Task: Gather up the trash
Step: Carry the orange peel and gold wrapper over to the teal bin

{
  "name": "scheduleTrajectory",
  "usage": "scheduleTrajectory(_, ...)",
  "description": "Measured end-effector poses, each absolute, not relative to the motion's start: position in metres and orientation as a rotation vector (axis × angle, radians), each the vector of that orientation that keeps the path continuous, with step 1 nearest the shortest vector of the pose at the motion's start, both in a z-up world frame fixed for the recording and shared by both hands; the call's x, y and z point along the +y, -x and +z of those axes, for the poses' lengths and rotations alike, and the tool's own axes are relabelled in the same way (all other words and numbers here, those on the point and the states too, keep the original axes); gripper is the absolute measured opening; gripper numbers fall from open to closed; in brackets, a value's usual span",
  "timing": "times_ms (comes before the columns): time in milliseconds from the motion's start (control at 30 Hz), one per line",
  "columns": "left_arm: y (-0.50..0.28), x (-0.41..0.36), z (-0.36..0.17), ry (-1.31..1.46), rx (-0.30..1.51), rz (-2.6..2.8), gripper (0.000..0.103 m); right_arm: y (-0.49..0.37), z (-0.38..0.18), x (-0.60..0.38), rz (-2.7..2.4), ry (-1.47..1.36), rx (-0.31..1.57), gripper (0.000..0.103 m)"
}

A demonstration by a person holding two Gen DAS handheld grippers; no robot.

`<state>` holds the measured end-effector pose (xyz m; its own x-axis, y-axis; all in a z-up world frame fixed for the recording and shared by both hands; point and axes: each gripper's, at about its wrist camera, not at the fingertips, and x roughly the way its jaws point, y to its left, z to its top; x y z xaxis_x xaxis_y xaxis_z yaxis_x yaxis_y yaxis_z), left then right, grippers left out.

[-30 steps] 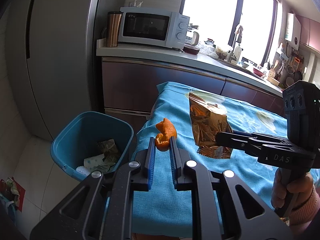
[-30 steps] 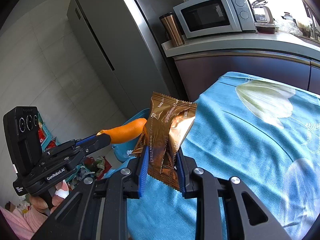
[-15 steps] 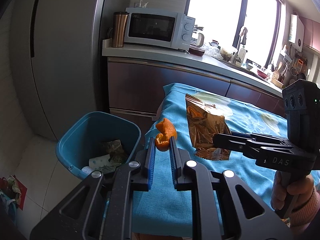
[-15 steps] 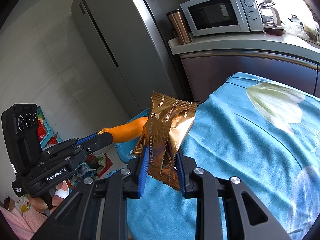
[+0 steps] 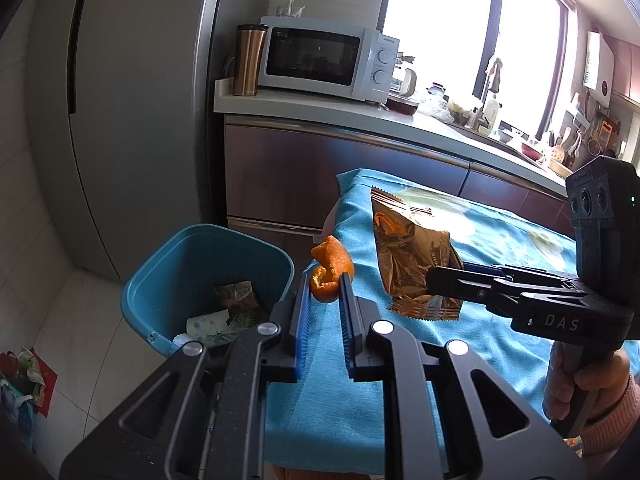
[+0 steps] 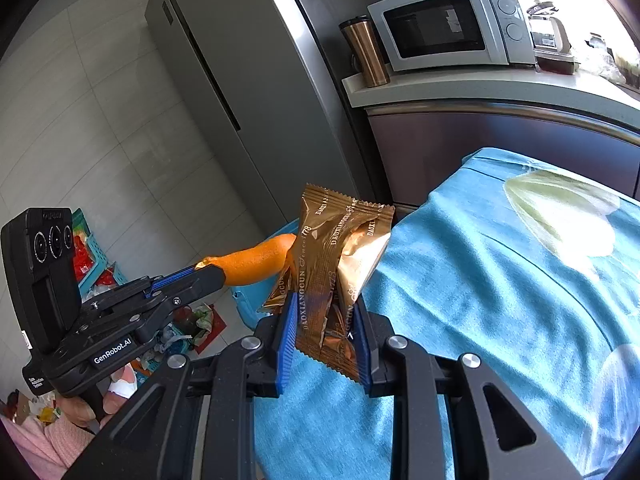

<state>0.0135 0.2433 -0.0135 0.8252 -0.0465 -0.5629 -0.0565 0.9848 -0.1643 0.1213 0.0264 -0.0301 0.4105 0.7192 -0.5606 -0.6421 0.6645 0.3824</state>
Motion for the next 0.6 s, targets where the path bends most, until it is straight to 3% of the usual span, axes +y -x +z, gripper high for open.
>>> scheduleTrajectory(600,-0.014,0.253,-0.012,0.183,0.598,0.027,0.014,-0.123,-0.030,0.038,0.875,-0.097,0.765,0.024)
